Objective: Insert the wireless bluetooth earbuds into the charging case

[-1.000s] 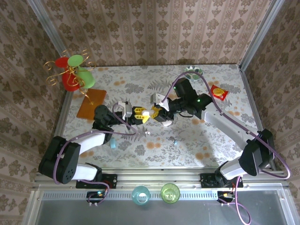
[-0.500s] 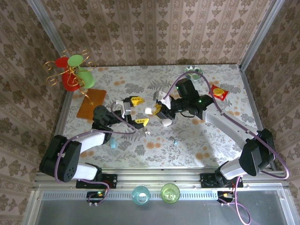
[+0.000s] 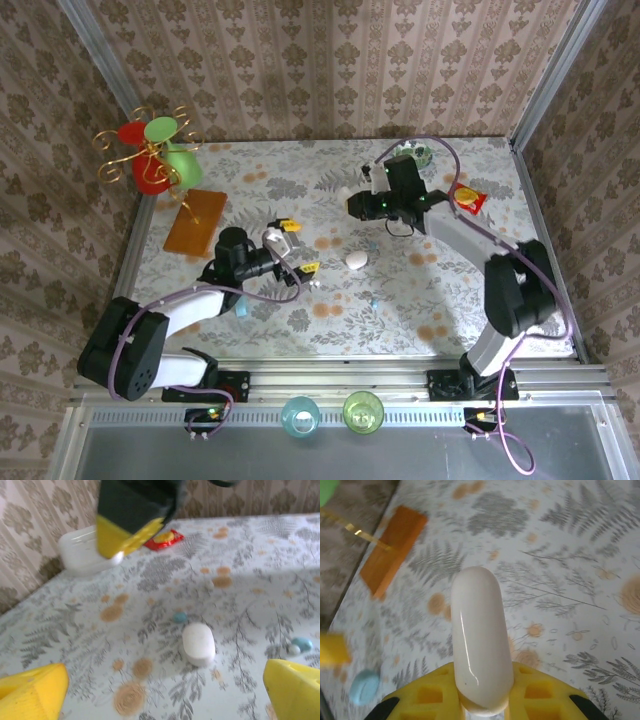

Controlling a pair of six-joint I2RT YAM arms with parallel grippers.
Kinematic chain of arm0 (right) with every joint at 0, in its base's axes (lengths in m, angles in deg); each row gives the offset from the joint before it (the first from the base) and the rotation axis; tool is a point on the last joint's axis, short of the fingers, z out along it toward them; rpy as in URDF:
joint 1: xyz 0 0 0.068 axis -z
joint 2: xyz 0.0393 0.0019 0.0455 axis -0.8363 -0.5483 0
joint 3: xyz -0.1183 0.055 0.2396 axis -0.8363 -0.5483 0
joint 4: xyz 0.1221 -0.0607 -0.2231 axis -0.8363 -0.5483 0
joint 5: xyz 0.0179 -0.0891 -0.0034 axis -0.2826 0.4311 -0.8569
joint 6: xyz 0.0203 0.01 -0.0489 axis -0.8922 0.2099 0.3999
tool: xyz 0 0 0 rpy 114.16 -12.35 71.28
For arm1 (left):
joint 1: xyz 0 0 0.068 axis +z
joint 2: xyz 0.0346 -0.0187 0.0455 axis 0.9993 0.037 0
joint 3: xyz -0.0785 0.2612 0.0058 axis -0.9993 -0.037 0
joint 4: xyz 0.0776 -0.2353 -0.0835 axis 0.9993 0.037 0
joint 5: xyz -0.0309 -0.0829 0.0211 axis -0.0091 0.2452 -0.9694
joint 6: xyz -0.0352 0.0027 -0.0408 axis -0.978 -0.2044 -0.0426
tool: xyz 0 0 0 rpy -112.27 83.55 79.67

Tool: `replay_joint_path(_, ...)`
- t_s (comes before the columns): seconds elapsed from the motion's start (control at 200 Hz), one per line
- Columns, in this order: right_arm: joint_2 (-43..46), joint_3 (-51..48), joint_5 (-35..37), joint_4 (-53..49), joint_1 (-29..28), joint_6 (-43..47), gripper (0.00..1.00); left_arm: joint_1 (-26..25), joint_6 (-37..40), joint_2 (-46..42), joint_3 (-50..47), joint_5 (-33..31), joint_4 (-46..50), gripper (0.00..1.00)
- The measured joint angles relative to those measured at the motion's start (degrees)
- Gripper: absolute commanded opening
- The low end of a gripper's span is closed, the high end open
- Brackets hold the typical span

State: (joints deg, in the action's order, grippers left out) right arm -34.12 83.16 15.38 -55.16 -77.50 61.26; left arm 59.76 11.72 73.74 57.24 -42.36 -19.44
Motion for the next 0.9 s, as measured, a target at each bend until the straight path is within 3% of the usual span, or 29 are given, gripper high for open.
replay_joint_path(0.22,-14.4,7.2,0.0,-1.2,2.3,-8.1,0.16,-1.4,3.5,0.5,2.1,-1.0,6.6,1.00)
replay_joint_path(0.42,-22.3,12.6,-0.2,-1.6,3.8,-11.6,0.21,-2.2,4.1,1.7,2.2,-0.7,8.7,1.00)
replay_joint_path(0.695,-24.7,13.3,1.0,-1.6,7.0,-14.7,0.55,-4.6,4.1,5.4,4.1,-1.8,9.2,1.00)
replay_joint_path(0.9,-18.6,7.4,4.2,-1.2,9.0,-14.3,0.66,-8.7,1.7,11.7,5.0,-6.9,3.8,1.00)
